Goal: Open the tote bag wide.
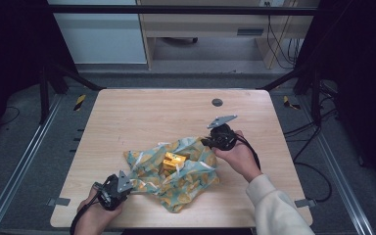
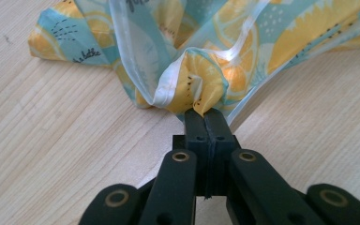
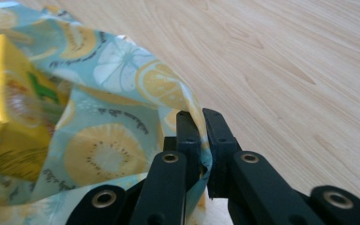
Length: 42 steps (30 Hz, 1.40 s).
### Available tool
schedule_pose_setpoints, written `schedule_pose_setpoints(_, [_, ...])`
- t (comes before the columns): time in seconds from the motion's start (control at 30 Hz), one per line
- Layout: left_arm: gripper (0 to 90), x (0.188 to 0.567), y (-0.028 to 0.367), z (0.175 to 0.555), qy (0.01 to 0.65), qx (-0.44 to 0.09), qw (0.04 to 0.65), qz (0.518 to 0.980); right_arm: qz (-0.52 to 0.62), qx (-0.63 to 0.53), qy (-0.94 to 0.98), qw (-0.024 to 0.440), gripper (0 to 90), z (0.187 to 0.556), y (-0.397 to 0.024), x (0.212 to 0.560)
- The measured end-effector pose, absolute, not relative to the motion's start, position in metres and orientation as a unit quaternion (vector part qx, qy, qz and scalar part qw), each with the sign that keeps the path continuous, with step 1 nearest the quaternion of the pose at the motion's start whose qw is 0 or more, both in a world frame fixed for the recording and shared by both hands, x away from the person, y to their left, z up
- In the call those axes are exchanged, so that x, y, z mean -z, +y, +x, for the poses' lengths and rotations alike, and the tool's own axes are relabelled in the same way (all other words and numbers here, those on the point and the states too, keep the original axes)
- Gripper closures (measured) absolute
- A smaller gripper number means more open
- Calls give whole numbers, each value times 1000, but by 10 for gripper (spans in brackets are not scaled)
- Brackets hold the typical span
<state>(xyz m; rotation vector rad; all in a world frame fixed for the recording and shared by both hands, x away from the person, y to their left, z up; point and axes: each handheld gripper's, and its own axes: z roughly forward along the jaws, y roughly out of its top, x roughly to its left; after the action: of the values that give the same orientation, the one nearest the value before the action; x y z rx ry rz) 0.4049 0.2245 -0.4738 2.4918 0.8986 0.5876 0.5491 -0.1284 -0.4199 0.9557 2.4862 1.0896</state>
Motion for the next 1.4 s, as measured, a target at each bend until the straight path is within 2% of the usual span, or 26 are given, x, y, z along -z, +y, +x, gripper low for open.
schedule_pose_setpoints(0.53, [900, 478, 224, 405, 325, -201, 197, 903, 390, -366, 833, 143, 873, 580, -137, 445])
schedule_pose_setpoints(1.03, [900, 477, 225, 405, 325, -195, 193, 905, 396, -352, 836, 146, 844, 581, -138, 451])
schedule_pose_setpoints(1.13, [900, 475, 225, 404, 328, -200, 212, 899, 390, -363, 833, 149, 734, 577, -137, 447])
schedule_pose_setpoints(1.23, [822, 472, 225, 402, 331, -206, 232, 891, 384, -373, 829, 162, 595, 569, -136, 437])
schedule_pose_setpoints(1.3, [732, 470, 226, 402, 340, -205, 252, 882, 377, -377, 828, 173, 435, 563, -136, 429])
schedule_pose_setpoints(1.37, [623, 468, 228, 401, 351, -204, 271, 872, 377, -377, 826, 184, 304, 557, -136, 423])
schedule_pose_setpoints(1.4, [606, 467, 229, 400, 354, -206, 277, 869, 376, -379, 824, 192, 266, 553, -137, 420])
